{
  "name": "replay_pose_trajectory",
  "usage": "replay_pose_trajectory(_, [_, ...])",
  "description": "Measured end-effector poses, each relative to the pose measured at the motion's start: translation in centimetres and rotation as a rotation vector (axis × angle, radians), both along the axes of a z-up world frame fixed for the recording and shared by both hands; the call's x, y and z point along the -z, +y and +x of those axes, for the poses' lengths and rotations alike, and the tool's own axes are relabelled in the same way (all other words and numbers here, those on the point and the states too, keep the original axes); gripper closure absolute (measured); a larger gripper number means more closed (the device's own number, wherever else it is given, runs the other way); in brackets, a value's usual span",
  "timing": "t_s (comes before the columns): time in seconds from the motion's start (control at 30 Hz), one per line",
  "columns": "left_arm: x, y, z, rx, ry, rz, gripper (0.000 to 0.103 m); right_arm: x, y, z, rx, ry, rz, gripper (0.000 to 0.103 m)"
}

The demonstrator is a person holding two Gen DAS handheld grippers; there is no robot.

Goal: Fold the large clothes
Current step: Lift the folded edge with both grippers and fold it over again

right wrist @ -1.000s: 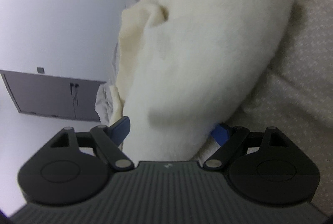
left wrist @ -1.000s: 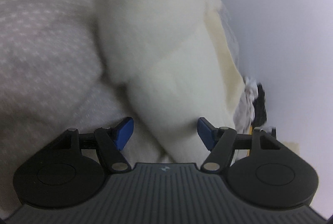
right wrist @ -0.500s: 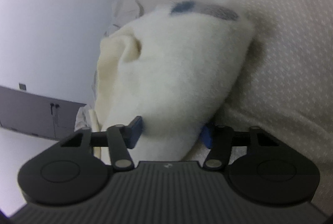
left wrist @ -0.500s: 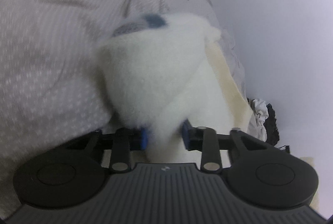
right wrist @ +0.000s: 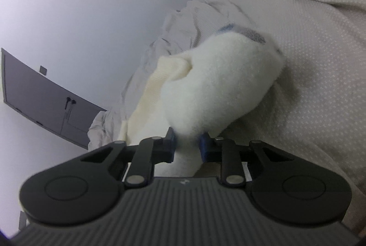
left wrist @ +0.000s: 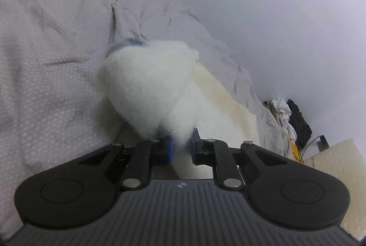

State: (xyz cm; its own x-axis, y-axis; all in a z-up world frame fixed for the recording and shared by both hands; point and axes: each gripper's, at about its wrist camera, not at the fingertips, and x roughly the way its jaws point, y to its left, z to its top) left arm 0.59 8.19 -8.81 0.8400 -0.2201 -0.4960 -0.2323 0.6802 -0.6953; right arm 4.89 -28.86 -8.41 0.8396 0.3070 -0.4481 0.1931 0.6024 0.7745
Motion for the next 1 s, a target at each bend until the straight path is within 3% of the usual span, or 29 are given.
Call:
replay_pose_trajectory(0.33, [-2.5, 0.1, -7.5, 0.039, -0.041, 0.033, 0.088, -2.8, 0.4, -3.3, -0.059, -0.044, -0.065, 0.082])
replay_pose_trajectory(0.63, [-5.1, -0.5, -15.5, 0.082, -0.07, 0.076, 0.087, -5.8, -0.5, -9.4, -0.13, -0.059, -0.096, 0.083])
replay_pose_trajectory(0.87, [-4.0, 0.2, -15.2, 0.126, -0.105, 0.015, 0.084, -5.9, -0.7, -9.0, -0.123, -0.048, -0.085, 0.082])
replay_pose_trajectory(1.0, [-5.0, 0.2, -13.6, 0.133, -0.119, 0.033, 0.082, -6.2, -1.1, -7.5, -0.11, -0.047, -0.044, 0.08])
